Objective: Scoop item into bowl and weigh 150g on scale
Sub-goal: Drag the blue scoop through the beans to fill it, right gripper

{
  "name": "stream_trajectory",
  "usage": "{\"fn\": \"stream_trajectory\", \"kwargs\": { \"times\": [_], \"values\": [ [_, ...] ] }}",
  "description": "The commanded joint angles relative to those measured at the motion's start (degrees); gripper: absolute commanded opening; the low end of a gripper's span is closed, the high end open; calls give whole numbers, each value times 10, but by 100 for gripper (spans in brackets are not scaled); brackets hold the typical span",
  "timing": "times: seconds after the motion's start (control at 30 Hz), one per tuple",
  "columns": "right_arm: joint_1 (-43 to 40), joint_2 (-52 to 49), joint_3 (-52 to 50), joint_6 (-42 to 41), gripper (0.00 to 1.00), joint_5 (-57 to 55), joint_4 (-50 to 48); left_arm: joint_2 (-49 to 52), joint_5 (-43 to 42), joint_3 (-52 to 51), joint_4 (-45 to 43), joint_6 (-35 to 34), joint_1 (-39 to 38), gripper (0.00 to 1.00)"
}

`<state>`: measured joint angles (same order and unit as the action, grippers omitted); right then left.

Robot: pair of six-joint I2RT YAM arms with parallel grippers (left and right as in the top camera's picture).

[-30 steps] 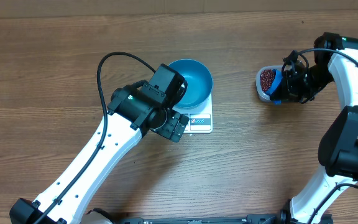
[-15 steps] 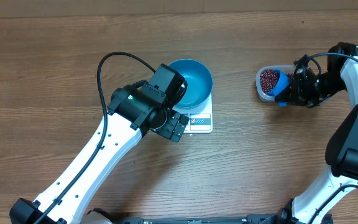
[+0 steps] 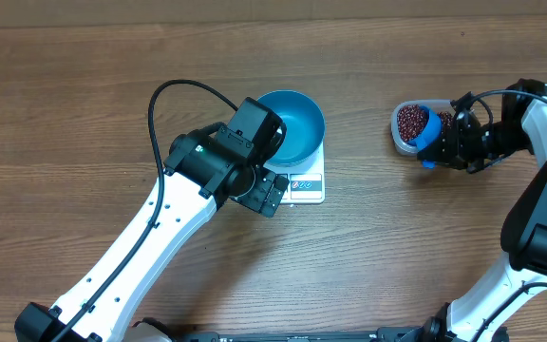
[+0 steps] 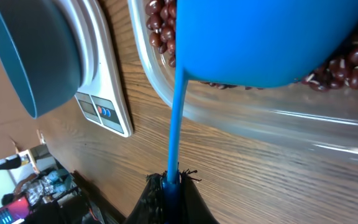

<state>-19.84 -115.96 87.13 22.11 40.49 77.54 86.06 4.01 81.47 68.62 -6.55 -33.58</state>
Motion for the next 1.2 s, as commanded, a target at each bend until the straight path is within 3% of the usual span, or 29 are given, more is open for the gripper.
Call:
{"fn": "stream_trajectory", "kwargs": {
  "times": [0.0, 1.17],
  "values": [
    [1, 0, -10, 9, 4, 34, -8, 2, -7, 1, 0, -10, 3, 100],
    [-51, 0, -68, 9, 4, 167, -56, 2, -7, 1, 0, -10, 2, 100]
  ]
}}
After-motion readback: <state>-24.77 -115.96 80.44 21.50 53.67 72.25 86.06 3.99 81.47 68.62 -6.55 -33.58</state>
